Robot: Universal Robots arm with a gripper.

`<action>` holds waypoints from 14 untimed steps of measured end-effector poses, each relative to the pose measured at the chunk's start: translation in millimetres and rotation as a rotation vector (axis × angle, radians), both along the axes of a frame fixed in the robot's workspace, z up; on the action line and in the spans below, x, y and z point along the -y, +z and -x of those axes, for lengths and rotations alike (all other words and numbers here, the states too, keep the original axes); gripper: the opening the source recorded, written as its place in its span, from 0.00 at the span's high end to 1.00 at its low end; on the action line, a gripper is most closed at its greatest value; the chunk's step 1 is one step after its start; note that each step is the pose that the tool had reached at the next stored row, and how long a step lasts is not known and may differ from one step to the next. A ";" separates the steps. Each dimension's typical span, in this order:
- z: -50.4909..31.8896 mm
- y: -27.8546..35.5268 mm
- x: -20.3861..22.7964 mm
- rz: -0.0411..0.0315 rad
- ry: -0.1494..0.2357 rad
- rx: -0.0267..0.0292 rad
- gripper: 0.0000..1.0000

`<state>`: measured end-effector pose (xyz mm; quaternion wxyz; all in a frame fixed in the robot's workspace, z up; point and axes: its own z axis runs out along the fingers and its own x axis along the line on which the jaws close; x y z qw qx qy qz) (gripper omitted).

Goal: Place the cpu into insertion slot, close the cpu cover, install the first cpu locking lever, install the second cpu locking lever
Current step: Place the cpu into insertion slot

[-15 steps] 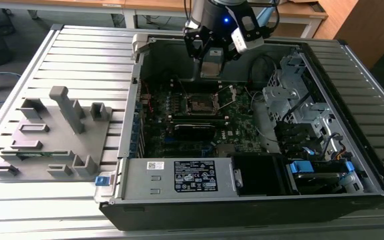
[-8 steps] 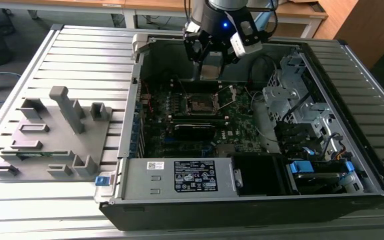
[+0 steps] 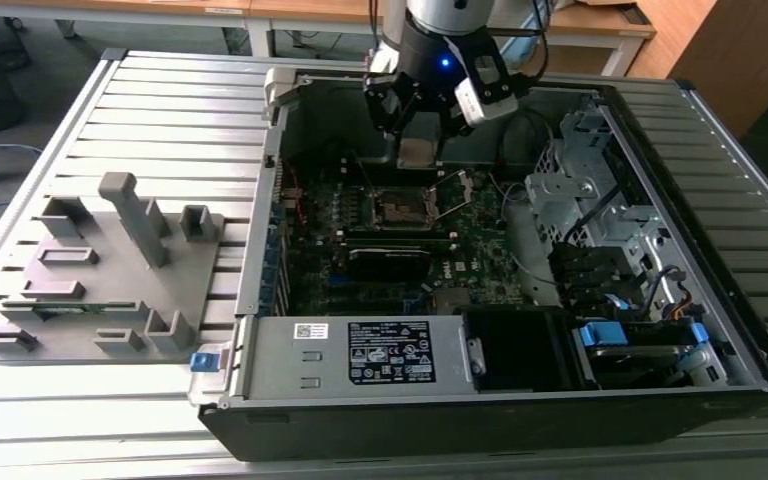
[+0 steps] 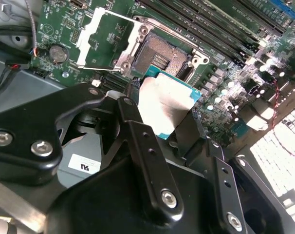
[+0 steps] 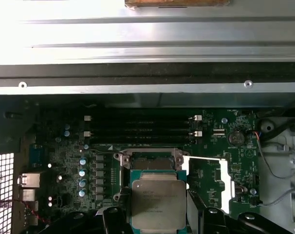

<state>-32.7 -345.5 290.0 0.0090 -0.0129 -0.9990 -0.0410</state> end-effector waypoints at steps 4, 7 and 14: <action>1.7 -6.8 0.0 0.0000 0.000 0.0000 0.46; 3.4 -10.3 0.0 0.0000 0.000 0.0000 0.46; 5.2 -15.5 0.0 0.0000 0.000 0.0000 0.46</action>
